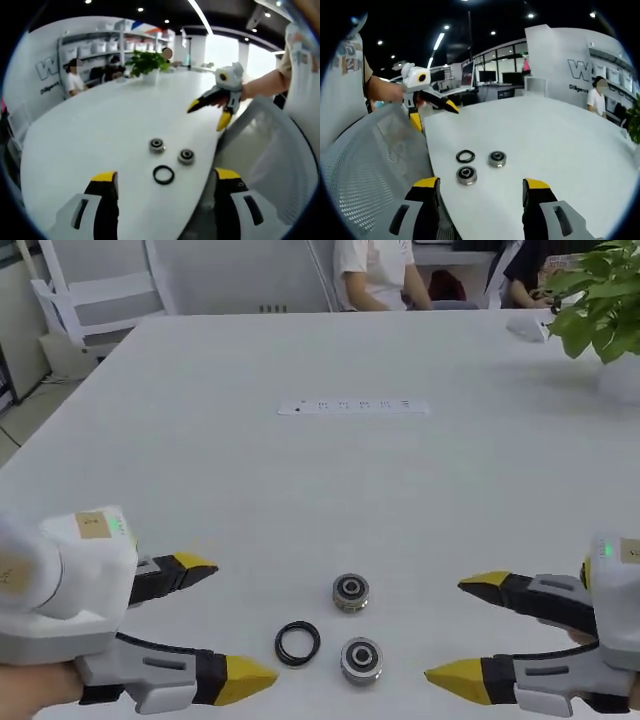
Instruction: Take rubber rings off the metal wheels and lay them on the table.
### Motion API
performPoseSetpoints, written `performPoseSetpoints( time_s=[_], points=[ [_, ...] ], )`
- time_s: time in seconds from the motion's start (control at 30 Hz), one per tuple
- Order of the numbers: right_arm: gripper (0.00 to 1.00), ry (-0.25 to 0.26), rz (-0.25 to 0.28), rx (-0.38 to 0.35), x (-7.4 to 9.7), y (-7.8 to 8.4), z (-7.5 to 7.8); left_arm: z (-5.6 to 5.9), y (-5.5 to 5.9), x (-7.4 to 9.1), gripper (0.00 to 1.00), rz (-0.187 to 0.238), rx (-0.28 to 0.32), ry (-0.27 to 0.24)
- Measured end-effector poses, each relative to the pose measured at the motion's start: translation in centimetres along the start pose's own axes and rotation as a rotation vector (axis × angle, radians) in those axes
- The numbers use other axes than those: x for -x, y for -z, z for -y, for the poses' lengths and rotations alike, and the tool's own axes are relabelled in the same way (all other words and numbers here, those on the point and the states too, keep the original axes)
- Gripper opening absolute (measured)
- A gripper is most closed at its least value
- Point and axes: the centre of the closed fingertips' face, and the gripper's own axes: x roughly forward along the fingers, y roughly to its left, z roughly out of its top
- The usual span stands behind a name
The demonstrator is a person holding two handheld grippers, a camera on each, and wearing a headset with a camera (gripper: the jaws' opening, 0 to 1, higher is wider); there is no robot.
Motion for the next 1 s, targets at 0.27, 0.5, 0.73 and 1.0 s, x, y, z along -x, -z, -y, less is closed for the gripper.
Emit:
performPoseSetpoints(
  time_s=[0.27, 0.5, 0.73, 1.0],
  points=[
    [0.67, 0.010, -0.002, -0.015, 0.4, 0.4, -0.3, -0.2, 0.0, 0.7, 0.79, 0.020, 0.018, -0.023],
    [0.69, 0.014, -0.012, -0.003, 0.6, 0.8, -0.6, -0.2, 0.2, 1.0, 0.79, 0.023, 0.028, -0.033],
    [0.70, 0.013, -0.018, -0.004, 0.6, 1.0, -0.8, -0.2, 0.1, 1.3, 0.79, 0.032, 0.038, -0.044],
    [0.70, 0.014, -0.017, -0.006, 0.6, 1.1, -0.8, -0.2, 0.1, 1.5, 0.79, 0.036, 0.047, -0.052]
  ],
)
